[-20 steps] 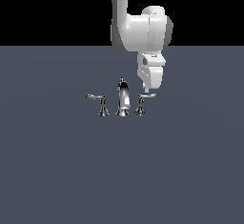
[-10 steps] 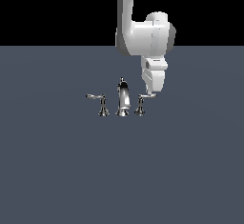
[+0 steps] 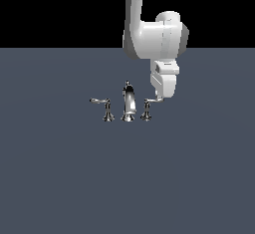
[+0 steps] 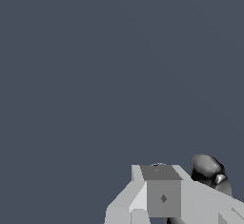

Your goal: Turn on the faucet by rotating a designated handle.

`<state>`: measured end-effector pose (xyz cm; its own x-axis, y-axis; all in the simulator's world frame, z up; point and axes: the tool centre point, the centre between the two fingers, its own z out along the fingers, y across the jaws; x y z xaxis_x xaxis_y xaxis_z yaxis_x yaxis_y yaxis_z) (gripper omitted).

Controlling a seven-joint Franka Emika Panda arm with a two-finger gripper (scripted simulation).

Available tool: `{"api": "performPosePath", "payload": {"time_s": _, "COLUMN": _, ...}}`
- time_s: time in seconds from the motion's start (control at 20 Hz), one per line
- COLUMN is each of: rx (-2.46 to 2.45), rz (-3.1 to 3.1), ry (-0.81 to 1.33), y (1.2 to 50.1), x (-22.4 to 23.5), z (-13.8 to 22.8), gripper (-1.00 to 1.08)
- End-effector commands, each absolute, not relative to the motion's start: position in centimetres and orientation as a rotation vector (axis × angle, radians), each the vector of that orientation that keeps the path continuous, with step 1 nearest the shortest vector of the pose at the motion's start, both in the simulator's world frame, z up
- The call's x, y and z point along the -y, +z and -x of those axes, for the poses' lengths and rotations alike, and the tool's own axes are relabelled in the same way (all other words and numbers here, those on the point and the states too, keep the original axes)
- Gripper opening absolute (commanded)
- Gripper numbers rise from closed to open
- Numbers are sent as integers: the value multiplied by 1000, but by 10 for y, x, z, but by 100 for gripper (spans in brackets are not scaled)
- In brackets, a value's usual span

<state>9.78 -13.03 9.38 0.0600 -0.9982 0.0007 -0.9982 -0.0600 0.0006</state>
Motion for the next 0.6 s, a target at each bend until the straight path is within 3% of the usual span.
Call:
{"api": "performPosePath", "payload": {"time_s": 0.0, "rx": 2154, "rz": -2286, "ry": 0, "y": 94, "x": 134, "z": -91, "gripper": -100}}
{"api": "performPosePath", "payload": {"time_s": 0.55, "rx": 2148, "rz": -2303, "ry": 7, "y": 94, "x": 132, "z": -73, "gripper": -100}}
